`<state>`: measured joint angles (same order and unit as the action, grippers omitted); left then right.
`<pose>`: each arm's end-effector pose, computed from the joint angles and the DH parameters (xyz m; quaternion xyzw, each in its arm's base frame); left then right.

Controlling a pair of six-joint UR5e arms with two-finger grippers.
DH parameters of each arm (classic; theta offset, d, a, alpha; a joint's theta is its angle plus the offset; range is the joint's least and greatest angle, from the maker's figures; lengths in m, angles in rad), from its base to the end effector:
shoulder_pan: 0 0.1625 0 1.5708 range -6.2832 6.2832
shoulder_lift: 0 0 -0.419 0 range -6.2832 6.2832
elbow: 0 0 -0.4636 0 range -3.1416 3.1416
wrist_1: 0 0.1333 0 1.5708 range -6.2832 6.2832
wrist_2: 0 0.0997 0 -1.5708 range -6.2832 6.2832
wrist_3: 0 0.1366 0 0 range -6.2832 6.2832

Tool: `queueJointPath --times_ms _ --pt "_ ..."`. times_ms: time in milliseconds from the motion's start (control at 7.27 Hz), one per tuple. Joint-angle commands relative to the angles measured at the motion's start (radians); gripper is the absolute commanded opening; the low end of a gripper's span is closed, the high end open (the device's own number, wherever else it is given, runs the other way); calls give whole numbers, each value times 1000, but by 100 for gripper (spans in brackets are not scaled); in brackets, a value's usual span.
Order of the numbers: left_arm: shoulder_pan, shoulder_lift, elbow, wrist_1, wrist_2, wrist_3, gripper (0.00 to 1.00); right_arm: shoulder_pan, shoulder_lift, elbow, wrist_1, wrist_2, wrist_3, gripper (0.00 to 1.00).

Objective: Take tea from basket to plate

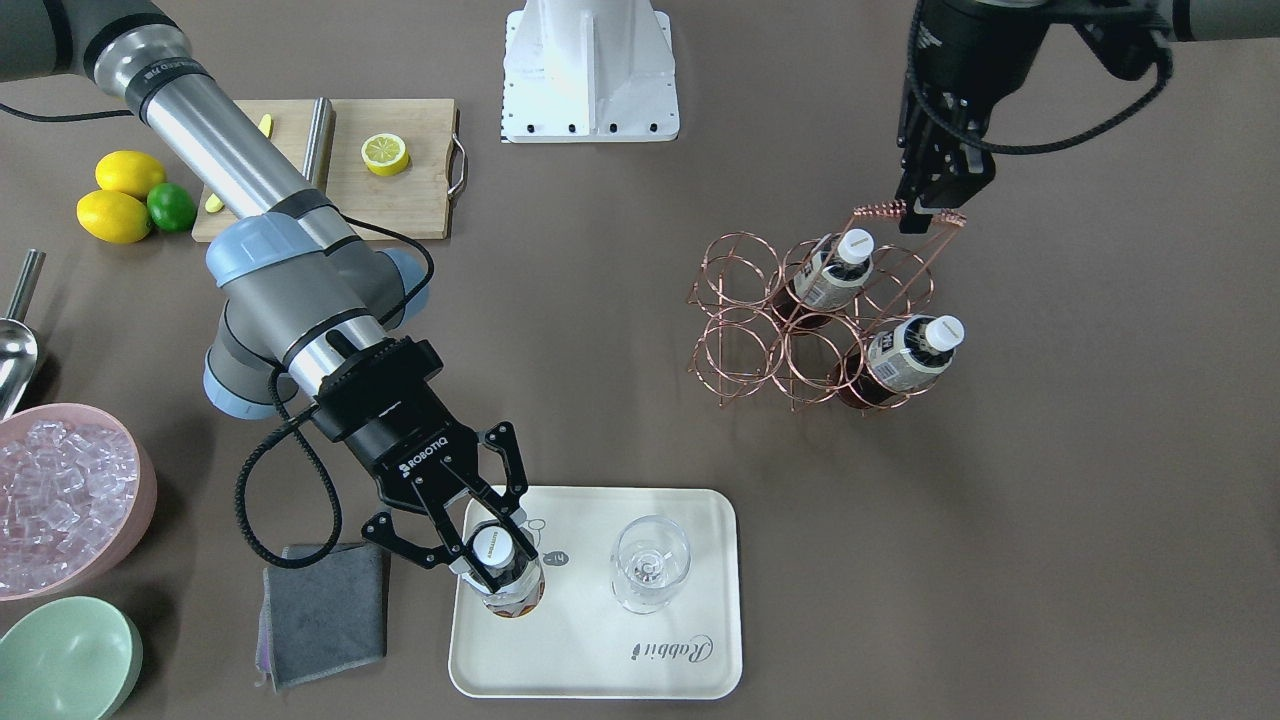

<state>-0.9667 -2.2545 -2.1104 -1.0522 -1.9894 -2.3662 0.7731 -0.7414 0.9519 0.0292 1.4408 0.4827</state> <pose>0.2651 -0.5210 0.0819 -0.1654 0.3530 -0.6626 0.6395 -0.5175 -0.7159 0.2196 0.6534 -0.4367 -0.0462 0.6166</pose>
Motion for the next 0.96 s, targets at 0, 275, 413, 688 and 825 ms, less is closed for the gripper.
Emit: queueJointPath --times_ms 0,275,413,688,825 --pt "-159 15 126 -26 -3 255 0 -37 -1 -45 60 -46 1 0" --pt "-293 16 321 -124 -14 407 0 -54 -6 -51 87 -72 1 0" --pt "-366 15 423 -161 -55 476 0 -63 -9 -59 103 -82 1 0" --pt "-466 10 596 -253 -87 569 0 -74 -12 -65 116 -94 1 0" --pt "-480 13 646 -317 -88 580 0 -75 -12 -65 117 -94 1 0"
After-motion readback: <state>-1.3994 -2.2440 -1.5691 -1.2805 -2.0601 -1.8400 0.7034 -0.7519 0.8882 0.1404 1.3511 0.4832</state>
